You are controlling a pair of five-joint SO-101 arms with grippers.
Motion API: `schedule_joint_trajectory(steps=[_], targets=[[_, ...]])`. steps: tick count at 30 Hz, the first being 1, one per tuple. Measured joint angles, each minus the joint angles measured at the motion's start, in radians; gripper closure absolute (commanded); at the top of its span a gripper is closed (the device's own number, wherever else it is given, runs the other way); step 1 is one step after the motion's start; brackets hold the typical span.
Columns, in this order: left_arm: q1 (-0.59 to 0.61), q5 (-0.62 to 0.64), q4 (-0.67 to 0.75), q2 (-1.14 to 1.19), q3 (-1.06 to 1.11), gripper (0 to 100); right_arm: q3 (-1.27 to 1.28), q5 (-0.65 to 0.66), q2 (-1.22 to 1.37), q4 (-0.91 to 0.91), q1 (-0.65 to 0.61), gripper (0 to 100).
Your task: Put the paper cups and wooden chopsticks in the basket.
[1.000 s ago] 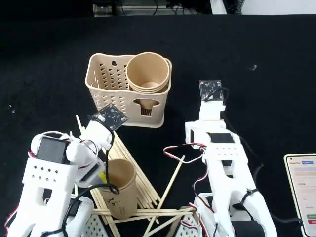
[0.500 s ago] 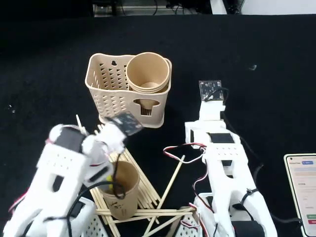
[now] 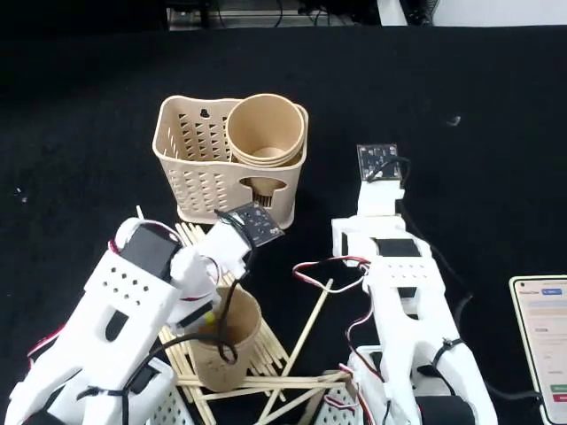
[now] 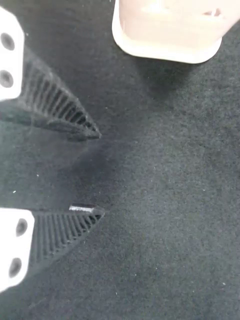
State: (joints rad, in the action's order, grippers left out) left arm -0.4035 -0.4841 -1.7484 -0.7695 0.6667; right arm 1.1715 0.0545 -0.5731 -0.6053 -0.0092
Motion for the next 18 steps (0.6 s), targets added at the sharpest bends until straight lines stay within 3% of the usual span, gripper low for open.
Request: schedule_joint_trajectory(steps=[10,18], targets=[[0.0,0.003,0.0,-0.008,0.0,97,0.0,0.0,0.0,0.0,0.0,79.0],[0.002,0.089,-0.002,-0.008,-0.164,97,0.0,0.0,0.0,0.0,0.0,79.0]])
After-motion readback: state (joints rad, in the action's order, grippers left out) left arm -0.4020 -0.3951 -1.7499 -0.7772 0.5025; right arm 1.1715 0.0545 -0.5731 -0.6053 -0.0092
